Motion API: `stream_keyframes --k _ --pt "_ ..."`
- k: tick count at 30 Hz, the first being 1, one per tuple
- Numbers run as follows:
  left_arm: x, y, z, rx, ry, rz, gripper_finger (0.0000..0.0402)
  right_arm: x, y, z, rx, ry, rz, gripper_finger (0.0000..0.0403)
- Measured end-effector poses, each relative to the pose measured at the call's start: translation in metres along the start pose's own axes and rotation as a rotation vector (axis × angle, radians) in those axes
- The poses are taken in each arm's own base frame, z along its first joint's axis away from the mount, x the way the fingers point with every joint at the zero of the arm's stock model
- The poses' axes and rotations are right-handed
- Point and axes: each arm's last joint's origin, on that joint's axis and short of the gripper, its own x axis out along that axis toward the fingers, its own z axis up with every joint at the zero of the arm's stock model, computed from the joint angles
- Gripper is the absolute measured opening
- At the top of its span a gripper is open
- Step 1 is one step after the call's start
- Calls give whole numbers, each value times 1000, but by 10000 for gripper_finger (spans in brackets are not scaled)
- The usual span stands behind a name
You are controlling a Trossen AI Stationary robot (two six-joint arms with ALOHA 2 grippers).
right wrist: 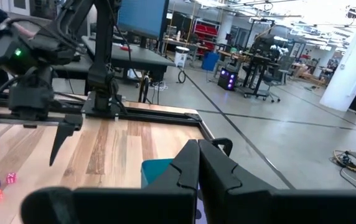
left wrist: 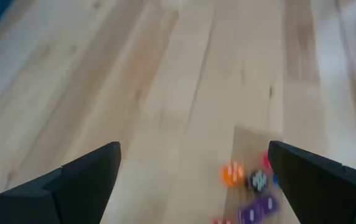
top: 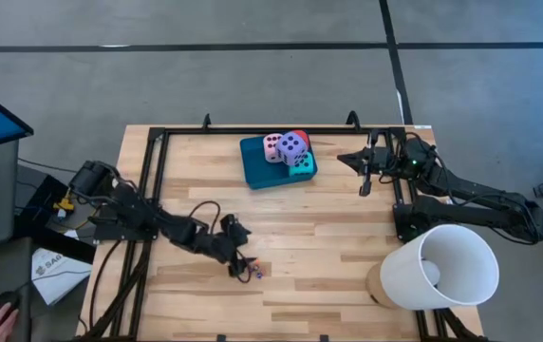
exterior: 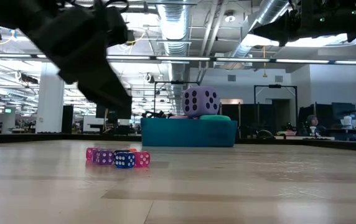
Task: Pick & Place Dice
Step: Put the left small red dice into the blue bin
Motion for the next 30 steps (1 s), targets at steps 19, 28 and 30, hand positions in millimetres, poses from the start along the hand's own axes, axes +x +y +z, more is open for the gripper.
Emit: stream_keyframes --k 19,28,30 --pt "-10 -9 -22 49 103 47 396 0 0 0 11 -3 -1 0" --pt "3 -18 -35 23 100 41 396 0 0 0 11 -2 -1 0" --pt "4 -21 -37 29 100 33 396 0 0 0 11 -2 0 0"
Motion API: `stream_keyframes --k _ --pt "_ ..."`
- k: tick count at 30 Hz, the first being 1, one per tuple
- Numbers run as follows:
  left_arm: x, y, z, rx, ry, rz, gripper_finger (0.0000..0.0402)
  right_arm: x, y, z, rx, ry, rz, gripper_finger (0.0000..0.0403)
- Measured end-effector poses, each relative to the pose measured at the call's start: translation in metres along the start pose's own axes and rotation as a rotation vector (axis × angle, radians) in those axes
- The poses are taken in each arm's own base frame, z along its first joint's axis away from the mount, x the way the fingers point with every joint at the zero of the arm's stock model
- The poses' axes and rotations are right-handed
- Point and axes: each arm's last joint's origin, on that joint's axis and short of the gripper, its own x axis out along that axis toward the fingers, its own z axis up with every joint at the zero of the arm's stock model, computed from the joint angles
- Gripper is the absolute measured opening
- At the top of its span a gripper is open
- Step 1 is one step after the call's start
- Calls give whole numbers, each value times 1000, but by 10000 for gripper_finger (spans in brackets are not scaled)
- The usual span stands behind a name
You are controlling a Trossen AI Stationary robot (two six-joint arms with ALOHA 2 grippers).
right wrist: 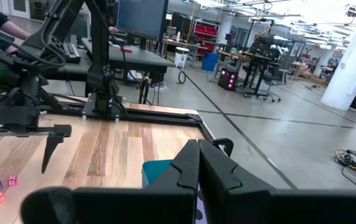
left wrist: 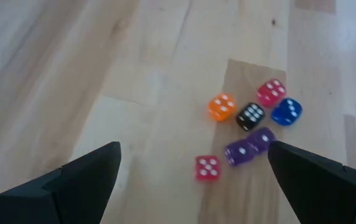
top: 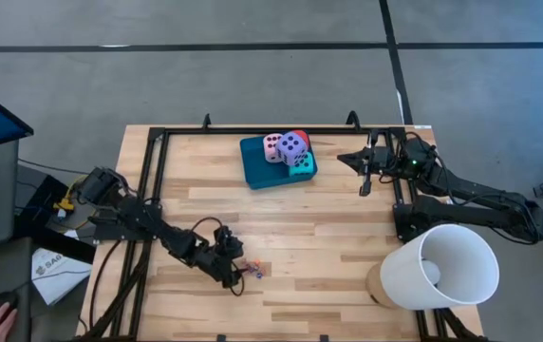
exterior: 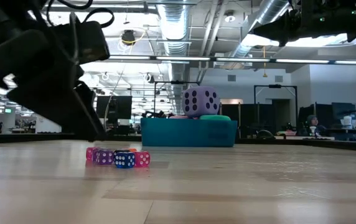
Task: Pick & Place Dice
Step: Put the left small red dice into the blue bin
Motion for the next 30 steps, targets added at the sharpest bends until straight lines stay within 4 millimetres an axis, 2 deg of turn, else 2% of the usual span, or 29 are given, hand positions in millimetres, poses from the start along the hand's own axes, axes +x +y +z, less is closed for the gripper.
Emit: stream_keyframes --k 10,18,30 --pt "0 -3 -4 15 9 -3 396 0 0 0 0 0 0 0" --pt "10 -3 -13 36 40 20 396 0 0 0 0 0 0 0" --pt "11 -2 -13 36 40 27 396 0 0 0 0 0 0 0"
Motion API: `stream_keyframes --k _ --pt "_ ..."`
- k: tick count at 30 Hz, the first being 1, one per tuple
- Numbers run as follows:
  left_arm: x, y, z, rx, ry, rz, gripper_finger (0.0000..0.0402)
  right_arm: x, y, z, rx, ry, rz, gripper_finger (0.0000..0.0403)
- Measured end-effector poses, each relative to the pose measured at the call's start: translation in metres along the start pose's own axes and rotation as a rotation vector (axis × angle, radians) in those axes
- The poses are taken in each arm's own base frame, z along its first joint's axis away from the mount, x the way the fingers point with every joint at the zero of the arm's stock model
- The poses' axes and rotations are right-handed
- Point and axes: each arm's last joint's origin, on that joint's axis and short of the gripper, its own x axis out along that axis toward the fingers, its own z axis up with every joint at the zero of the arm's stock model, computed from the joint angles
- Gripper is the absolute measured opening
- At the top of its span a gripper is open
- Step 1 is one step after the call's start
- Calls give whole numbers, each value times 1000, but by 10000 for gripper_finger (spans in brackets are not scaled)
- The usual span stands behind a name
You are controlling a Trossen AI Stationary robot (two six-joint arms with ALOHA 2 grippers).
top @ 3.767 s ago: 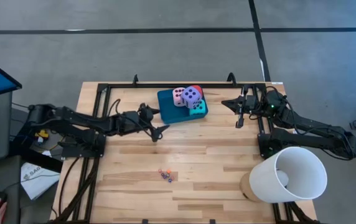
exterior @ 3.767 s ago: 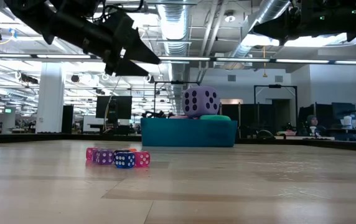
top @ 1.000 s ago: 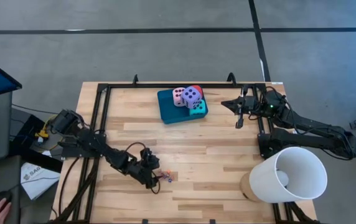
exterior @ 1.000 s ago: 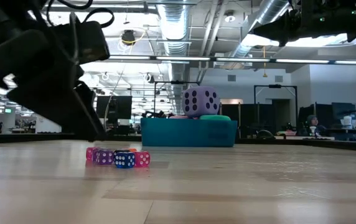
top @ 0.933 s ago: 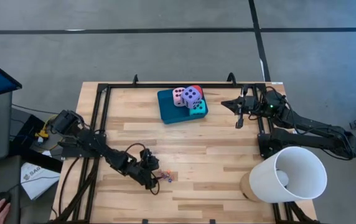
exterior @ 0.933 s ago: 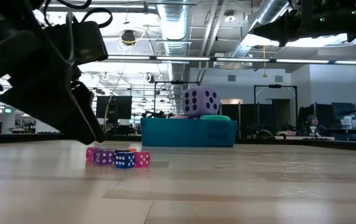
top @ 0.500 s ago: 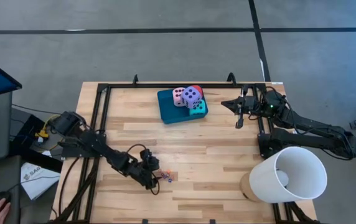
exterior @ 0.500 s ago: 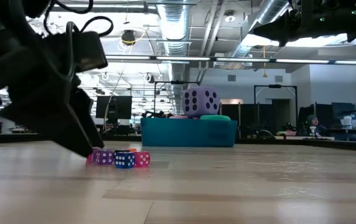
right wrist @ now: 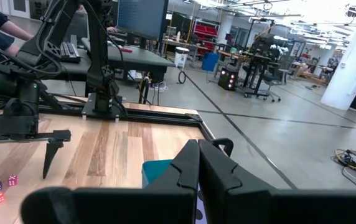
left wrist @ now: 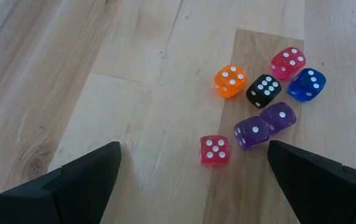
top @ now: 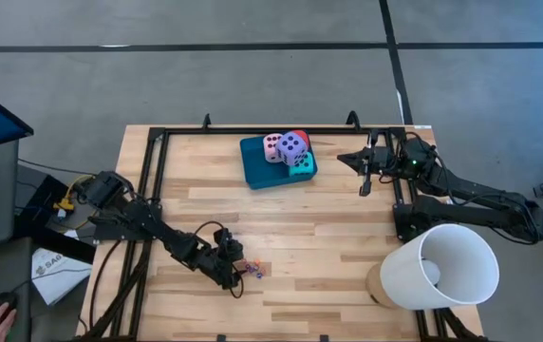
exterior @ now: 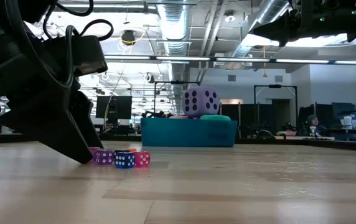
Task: Pick & Place Dice
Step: Put the left small red dice into the blue bin
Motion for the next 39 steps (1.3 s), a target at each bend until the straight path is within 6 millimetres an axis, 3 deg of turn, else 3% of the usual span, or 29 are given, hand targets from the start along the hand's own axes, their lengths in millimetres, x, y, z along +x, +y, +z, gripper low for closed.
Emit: stream_keyframes --k 18,39 --pt "0 -1 1 -12 -13 -1 391 0 0 0 0 0 0 0" --pt "0 -1 0 -13 11 -28 274 0 0 0 0 1 0 0"
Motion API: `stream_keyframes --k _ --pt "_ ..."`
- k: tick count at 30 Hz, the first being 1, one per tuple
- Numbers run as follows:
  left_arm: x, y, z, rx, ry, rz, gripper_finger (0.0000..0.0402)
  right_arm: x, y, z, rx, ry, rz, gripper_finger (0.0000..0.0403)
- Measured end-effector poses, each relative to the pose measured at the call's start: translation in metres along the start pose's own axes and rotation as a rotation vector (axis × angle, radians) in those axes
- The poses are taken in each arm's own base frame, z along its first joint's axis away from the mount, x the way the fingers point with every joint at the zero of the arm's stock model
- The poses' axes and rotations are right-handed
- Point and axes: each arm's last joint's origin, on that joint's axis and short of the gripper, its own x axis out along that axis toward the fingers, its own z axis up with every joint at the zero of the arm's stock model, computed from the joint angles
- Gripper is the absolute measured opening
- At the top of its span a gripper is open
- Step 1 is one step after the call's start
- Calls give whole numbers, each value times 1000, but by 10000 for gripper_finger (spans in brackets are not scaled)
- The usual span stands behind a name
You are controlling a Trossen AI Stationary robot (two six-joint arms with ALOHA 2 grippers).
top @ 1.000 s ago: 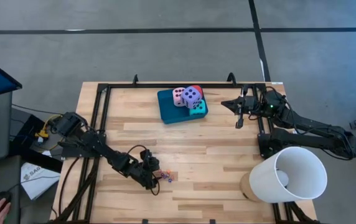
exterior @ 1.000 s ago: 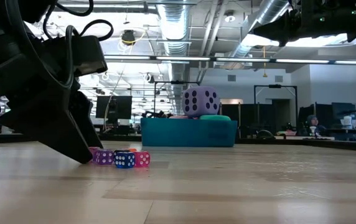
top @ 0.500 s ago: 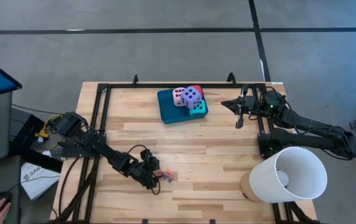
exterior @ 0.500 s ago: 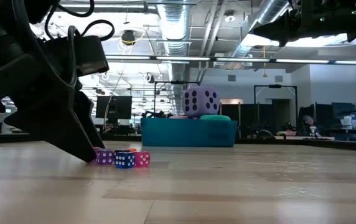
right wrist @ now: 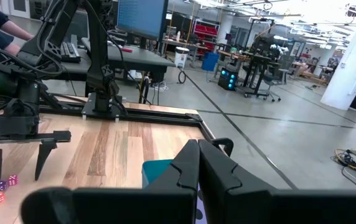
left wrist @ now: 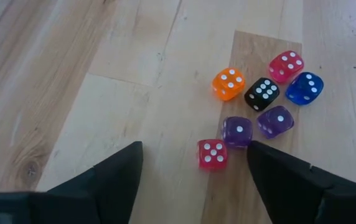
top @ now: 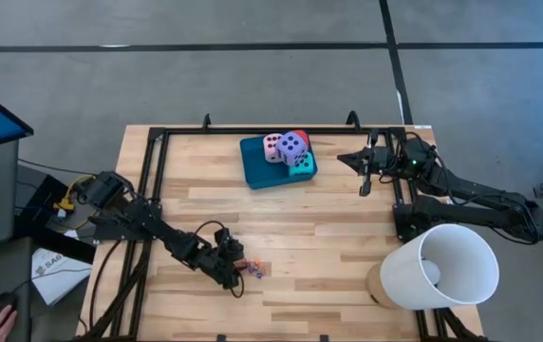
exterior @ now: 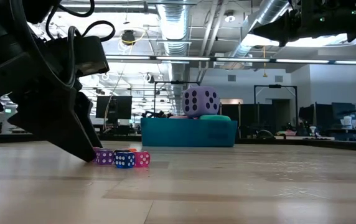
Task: Pick & Place Dice
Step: Put the left small red dice into the blue bin
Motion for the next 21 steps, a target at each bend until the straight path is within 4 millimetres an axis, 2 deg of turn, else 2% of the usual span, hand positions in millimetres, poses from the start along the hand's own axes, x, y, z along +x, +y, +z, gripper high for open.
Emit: stream_keyframes --k 12,21 --pt "0 0 0 -1 2 -3 189 0 0 0 0 0 0 0" --pt "0 0 0 -2 7 -10 147 0 0 0 1 1 0 0"
